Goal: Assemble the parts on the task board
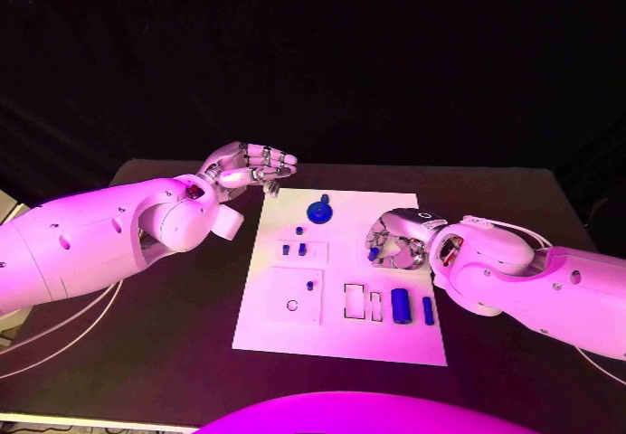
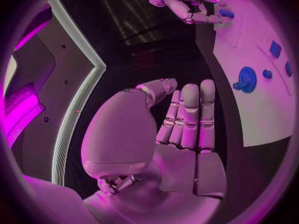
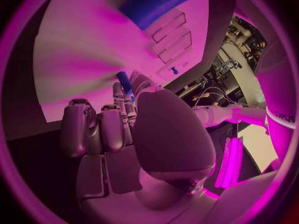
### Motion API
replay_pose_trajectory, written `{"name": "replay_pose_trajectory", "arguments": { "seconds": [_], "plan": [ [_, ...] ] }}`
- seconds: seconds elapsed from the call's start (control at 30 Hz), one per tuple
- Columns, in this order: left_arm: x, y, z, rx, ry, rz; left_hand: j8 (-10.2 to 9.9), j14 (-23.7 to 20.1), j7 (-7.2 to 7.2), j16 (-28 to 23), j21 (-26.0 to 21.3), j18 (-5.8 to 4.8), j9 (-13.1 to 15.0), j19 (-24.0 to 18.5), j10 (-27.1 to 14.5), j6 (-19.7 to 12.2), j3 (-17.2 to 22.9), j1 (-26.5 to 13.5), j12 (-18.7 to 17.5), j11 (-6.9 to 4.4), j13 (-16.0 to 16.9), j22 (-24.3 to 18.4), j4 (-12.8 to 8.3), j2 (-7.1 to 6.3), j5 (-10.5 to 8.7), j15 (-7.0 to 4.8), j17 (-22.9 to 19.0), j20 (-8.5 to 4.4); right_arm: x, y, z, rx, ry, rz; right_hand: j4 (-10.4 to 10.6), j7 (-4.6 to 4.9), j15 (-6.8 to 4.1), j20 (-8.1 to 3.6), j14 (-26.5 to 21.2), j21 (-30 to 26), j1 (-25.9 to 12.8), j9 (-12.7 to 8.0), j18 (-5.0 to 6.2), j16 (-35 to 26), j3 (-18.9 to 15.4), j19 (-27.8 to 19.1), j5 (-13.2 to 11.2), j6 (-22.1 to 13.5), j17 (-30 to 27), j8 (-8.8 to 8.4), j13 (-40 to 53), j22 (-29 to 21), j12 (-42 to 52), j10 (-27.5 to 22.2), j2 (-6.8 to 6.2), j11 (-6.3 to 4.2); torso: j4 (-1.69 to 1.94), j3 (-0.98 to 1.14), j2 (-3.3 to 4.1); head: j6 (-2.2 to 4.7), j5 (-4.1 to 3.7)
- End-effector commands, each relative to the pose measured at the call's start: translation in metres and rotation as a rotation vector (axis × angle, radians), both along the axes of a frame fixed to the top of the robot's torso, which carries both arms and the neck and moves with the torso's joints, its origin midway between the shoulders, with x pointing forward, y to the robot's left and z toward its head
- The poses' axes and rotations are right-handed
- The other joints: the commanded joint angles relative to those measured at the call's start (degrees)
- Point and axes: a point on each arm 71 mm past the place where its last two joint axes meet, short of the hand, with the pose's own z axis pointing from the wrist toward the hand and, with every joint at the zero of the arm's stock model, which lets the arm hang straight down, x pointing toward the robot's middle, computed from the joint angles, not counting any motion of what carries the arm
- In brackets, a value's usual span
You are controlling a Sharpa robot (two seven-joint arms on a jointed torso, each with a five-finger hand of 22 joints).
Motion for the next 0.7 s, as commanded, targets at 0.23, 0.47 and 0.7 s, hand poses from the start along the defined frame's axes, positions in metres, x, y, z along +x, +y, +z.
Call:
{"name": "replay_pose_trajectory", "arguments": {
  "seconds": [0.23, 0.47, 0.7],
  "plan": [
    [-0.0005, -0.0027, 0.0009, -0.005, -0.003, -0.019, -0.24, -0.42, 0.24, 0.22, 0.21, 0.48, -0.07, -0.35, -0.53, -0.32, 0.04, -0.40, 0.39, -0.13, 0.08, 0.08, -0.28, 0.34, 0.26, 0.16, -0.09, 0.09, 0.0019, 0.0038, -0.0008, 0.031, -0.024, -0.017, -0.32, -0.04, -0.92, -0.55, 1.88, 2.97, 0.04, 0.63, -0.75, 0.84, 5.99, 1.46, 1.11, 3.59, 0.45, 1.63, -0.03, 4.58, 0.11, 4.08, 2.26, -0.71, 0.02, -0.02, -0.01, -0.16, -0.20],
    [-0.0004, -0.0027, 0.0008, -0.005, -0.002, -0.019, -0.24, -0.42, 0.24, 0.22, 0.21, 0.48, -0.07, -0.35, -0.53, -0.32, 0.04, -0.40, 0.39, -0.13, 0.08, 0.08, -0.28, 0.34, 0.26, 0.16, -0.09, 0.09, 0.0017, 0.0038, 0.0003, 0.033, -0.061, -0.032, -4.46, -0.57, -1.97, -1.60, 2.09, 7.15, 2.29, 3.46, -1.65, 1.39, 16.04, 2.76, -3.17, 5.94, 0.92, 4.79, 1.20, 7.91, -0.67, 9.61, 2.22, -1.81, -0.04, -0.06, -0.02, -0.18, -0.19],
    [-0.0003, -0.0025, 0.0007, -0.004, -0.001, -0.019, -0.23, -0.44, 0.24, 0.25, 0.23, 0.48, -0.07, -0.36, -0.60, -0.33, 0.05, -0.46, 0.43, -0.12, 0.09, 0.08, -0.26, 0.40, 0.26, 0.18, -0.11, 0.11, -0.0004, 0.0033, 0.0033, 0.060, -0.085, -0.042, -6.54, -0.59, -2.07, -1.63, 2.11, 7.69, -0.27, 5.25, -1.74, 1.63, 20.34, 2.86, -3.46, 5.64, 1.09, 6.19, 2.20, 8.49, -1.73, 11.04, 0.91, -2.04, -0.02, -0.06, -0.08, -0.13, -0.19]
  ]
}}
